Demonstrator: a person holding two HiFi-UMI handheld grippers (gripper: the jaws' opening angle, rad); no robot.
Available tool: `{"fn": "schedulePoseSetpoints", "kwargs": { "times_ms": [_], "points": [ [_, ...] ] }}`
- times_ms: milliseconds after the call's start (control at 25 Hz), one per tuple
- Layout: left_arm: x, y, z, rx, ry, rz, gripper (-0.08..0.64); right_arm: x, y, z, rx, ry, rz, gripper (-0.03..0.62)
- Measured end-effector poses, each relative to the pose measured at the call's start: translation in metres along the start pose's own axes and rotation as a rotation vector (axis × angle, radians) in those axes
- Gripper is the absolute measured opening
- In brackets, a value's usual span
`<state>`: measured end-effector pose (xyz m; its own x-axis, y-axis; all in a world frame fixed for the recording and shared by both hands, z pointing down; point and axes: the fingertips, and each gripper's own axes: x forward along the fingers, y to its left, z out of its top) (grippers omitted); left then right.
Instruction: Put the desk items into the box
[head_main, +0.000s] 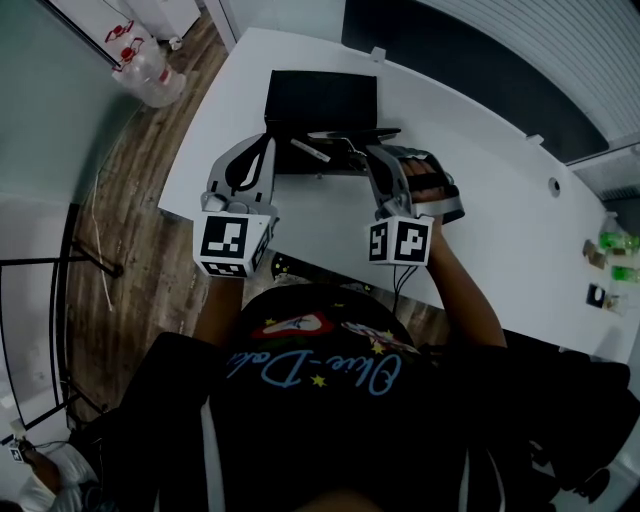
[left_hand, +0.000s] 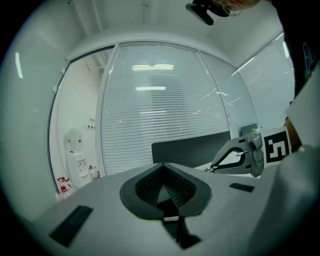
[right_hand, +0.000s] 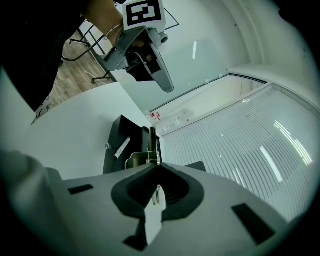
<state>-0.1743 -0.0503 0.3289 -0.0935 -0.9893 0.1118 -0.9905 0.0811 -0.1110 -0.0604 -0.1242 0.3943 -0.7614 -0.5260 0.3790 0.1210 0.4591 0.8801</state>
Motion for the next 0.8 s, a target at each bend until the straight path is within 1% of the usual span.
{"fn": "schedulePoseSetpoints", "kwargs": {
  "times_ms": [200, 440, 600, 800],
  "points": [
    [-0.004, 0.008, -0.003, -0.030, -0.010, -0.016, 0.006, 0.003, 0.013, 0.009, 0.010, 0.025, 0.019, 0.015],
    [-0.009, 0.023, -0.012, -0.062, -0.003, -0.028, 0.006, 0.011, 0.023, 0.020, 0.016, 0.050, 0.031, 0.015],
    [-0.011, 0.032, -0.015, -0.039, -0.003, -0.049, 0.006, 0.016, 0.028, 0.024, 0.025, 0.067, 0.041, 0.015],
    [-0.012, 0.046, -0.014, -0.035, -0.012, -0.056, 0.006, 0.025, 0.035, 0.026, 0.032, 0.090, 0.046, 0.015]
  ]
}}
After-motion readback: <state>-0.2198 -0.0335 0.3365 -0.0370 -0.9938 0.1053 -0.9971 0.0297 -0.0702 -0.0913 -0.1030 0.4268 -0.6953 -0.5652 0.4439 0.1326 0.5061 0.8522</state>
